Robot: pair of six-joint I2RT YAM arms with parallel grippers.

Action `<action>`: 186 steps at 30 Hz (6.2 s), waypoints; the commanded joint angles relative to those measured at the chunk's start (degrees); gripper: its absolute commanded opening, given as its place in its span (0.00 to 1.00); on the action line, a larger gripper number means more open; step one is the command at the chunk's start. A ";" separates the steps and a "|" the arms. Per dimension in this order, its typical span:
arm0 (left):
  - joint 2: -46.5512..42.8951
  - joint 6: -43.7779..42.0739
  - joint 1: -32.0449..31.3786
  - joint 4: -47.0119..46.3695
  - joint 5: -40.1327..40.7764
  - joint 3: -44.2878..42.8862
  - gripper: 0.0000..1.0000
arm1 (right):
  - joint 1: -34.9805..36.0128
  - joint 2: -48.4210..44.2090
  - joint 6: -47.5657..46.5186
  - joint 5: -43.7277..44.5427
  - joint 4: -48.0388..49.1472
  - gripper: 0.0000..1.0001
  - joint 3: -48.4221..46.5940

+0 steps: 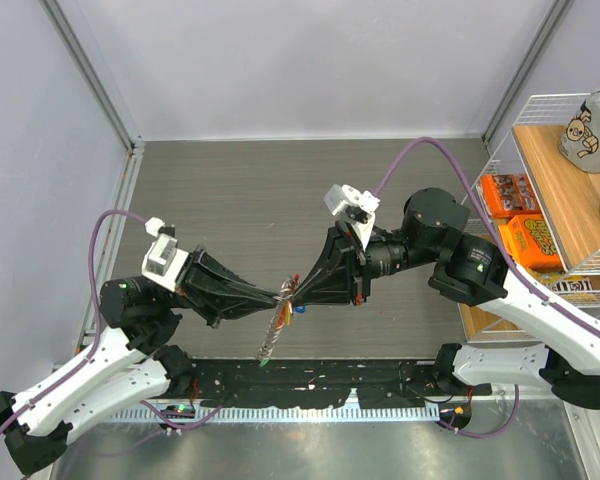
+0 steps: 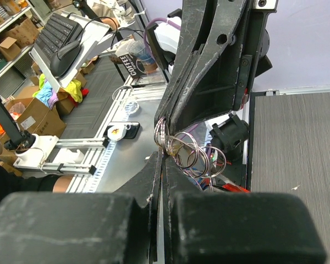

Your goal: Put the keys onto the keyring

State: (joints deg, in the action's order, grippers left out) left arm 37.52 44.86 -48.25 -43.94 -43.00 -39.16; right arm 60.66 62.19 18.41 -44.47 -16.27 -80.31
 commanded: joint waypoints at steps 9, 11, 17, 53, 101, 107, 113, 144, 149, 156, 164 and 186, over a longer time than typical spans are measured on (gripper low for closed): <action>0.54 0.58 0.00 -3.34 1.25 -0.83 0.00 | 0.86 0.47 0.40 0.43 2.12 0.05 -2.92; 0.45 0.49 0.00 -3.25 1.34 -0.66 0.00 | 1.03 0.56 0.39 0.43 2.12 0.06 -2.83; 0.45 0.23 0.00 -3.08 1.78 -0.57 0.00 | 1.12 -0.05 0.39 0.08 2.03 0.05 -2.57; -4.82 -19.01 0.00 17.13 10.39 0.92 0.00 | 2.53 3.37 9.10 13.34 -3.58 0.06 -7.92; -4.21 -24.82 0.00 17.31 14.79 3.91 0.13 | 2.62 10.32 14.37 25.75 -13.61 0.05 -17.25; -4.47 -24.91 -0.09 17.40 14.70 3.82 0.28 | 2.62 10.32 14.37 25.39 -13.09 0.05 -17.07; -4.12 -25.00 0.00 17.58 14.44 3.47 0.24 | 2.70 10.49 14.72 24.43 -12.47 0.06 -16.89; -4.12 -25.00 0.00 14.68 16.11 6.19 0.00 | 3.94 17.08 23.24 34.18 -12.91 0.07 -24.54; -4.56 -23.07 -0.09 11.70 15.23 8.39 0.00 | 3.93 18.57 24.21 35.15 -12.12 0.10 -26.73; -4.82 -19.46 0.00 6.42 14.09 10.15 0.00 | 4.02 23.59 23.51 32.69 -14.84 0.08 -31.74; -4.56 -17.36 -0.09 4.04 15.05 10.07 0.00 | 4.02 23.23 17.98 33.57 -21.15 0.24 -34.11; -4.03 -13.66 -0.09 -2.64 19.45 11.64 0.00 | 5.51 32.10 -1.36 36.12 -51.84 0.43 -59.24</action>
State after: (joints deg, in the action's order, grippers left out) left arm 33.80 30.02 -48.01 -40.56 -23.81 -27.94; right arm 65.10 90.83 19.77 -9.08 -64.62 -133.10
